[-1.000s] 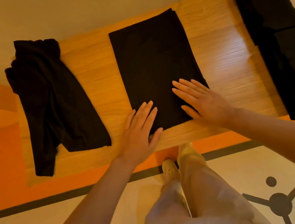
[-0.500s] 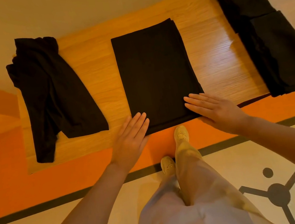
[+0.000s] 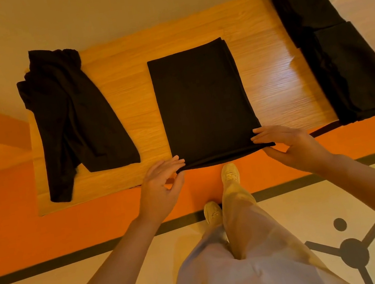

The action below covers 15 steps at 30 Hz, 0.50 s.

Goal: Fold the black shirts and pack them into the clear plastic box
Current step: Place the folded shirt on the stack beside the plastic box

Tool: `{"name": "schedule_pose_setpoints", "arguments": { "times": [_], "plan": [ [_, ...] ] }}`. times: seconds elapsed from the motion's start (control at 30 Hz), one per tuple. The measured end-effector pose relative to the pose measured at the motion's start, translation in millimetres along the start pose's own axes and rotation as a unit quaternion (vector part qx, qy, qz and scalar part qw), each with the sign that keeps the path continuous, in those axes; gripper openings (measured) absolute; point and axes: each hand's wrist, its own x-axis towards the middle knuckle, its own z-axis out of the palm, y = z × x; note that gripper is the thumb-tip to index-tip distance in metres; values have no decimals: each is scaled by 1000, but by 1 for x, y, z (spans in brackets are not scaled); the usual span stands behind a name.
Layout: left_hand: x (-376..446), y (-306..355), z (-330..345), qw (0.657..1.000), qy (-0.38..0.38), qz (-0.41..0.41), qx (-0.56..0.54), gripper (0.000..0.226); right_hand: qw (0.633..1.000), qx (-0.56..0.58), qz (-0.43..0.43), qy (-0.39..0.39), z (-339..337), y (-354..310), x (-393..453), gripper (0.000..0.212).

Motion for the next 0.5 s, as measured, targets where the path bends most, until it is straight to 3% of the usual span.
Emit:
{"name": "schedule_pose_setpoints", "arguments": {
  "times": [0.1, 0.17, 0.27, 0.5],
  "plan": [
    [6, 14, -4, 986, 34, -133, -90, 19, 998, 47, 5, 45, 2, -5, -2, 25],
    [13, 21, -6, 974, 57, -174, -132, 17, 991, 105, 40, 68, 4, -11, 0, 27],
    [24, 27, -10, 967, 75, -184, -157, 14, 971, 191, 113, 87, 4, -22, 11, 24],
    [51, 33, -15, 971, 111, -155, -144, 11, 937, 289, 128, 150, -9, -28, 54, 19]
  ]
}}
